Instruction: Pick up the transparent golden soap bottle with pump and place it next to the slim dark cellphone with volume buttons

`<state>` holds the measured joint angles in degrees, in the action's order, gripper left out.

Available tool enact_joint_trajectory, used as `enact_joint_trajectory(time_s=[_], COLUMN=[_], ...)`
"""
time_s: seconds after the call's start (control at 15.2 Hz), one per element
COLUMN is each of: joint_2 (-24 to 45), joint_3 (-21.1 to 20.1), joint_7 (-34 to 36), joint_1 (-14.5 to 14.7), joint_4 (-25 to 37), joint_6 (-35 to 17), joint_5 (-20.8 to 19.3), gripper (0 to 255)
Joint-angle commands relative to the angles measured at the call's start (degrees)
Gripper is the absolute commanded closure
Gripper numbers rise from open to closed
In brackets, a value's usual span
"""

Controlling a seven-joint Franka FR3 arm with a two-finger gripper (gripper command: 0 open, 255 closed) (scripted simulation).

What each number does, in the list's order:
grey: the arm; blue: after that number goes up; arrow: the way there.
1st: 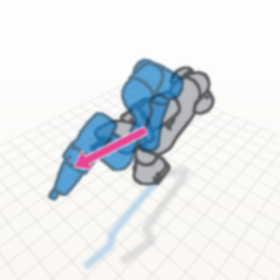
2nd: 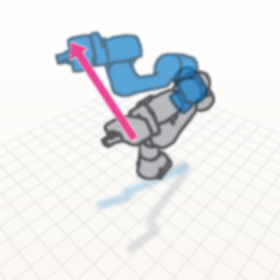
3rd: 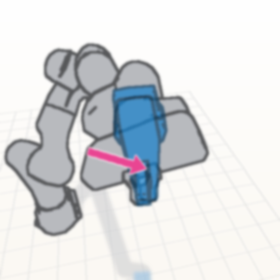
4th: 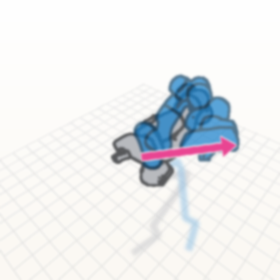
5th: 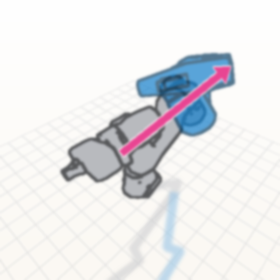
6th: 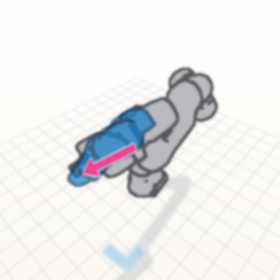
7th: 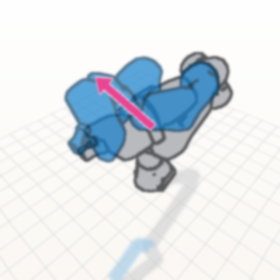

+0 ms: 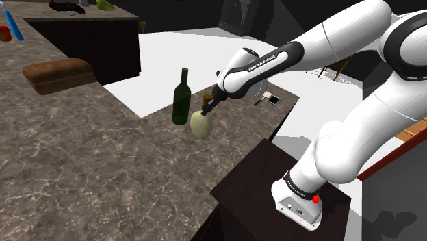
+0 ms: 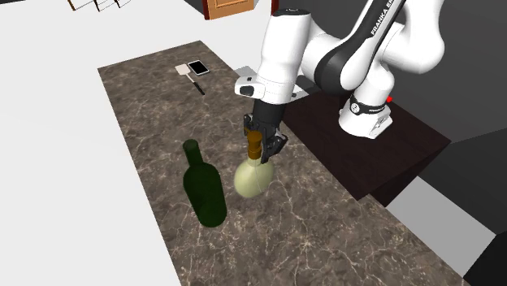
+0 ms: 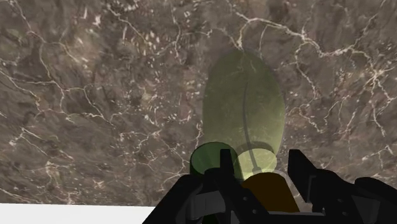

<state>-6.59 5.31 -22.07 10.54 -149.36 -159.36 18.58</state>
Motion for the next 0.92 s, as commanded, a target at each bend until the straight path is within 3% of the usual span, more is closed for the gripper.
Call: enact_joint_trajectory(time_s=[0.0, 0.26, 0.86], joint_2=[0.0, 0.0, -5.9], joint_3=[0.0, 0.0, -0.8], joint_7=[0.0, 0.0, 4.5], joint_1=[0.0, 0.0, -1.8], joint_4=[0.0, 0.0, 1.9], joint_6=[0.0, 0.0, 7.7], joint_5=[0.0, 0.0, -5.0], gripper=[255, 255, 255])
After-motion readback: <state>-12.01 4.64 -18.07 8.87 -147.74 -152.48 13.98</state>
